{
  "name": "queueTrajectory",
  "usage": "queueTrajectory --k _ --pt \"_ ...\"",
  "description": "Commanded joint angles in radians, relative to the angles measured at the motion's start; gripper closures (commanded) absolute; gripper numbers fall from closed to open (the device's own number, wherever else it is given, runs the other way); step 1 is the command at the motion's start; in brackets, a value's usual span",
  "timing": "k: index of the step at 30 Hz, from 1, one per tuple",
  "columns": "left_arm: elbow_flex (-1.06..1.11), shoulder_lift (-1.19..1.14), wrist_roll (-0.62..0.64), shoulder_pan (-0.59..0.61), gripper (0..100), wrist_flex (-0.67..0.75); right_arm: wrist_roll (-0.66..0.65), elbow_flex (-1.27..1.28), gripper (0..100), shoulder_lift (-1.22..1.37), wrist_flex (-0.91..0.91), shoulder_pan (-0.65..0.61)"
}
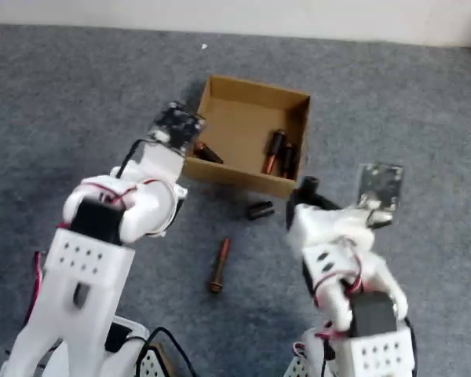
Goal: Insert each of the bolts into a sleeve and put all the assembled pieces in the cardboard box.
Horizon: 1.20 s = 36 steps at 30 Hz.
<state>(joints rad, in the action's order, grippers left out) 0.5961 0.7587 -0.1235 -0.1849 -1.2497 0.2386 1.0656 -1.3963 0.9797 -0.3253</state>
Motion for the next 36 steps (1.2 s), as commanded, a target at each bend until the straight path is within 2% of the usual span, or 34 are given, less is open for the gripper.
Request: queueTrajectory --k 1,5,13,18,23,27,31,36 --pt "0.067 0.160 0.167 0.012 99 0.173 -0.077 0.028 99.3 -0.036 -0.079 -0.091" --pt "0.183 0.300 0.292 0.012 99 0.330 -0.132 0.111 99.3 -0.042 -0.185 -0.160" --pt "0.372 0.509 0.482 0.012 99 0.592 -0.153 0.298 99.3 -0.042 -0.449 -0.280" --pt "0.424 0.562 0.555 0.004 99 0.695 -0.288 0.447 99.3 -0.042 -0.639 -0.328" --pt "0.447 0.572 0.620 -0.022 99 0.736 -0.295 0.553 99.3 -0.042 -0.791 -0.331" --pt "0.469 0.573 0.623 -0.120 99 0.736 -0.304 0.602 99.3 -0.042 -0.868 -0.328" --pt "0.499 0.573 0.620 -0.208 99 0.736 -0.388 0.651 99.3 -0.042 -0.941 -0.328" --pt "0.507 0.572 0.620 -0.257 99 0.736 -0.408 0.700 99.3 -0.042 -1.027 -0.328"
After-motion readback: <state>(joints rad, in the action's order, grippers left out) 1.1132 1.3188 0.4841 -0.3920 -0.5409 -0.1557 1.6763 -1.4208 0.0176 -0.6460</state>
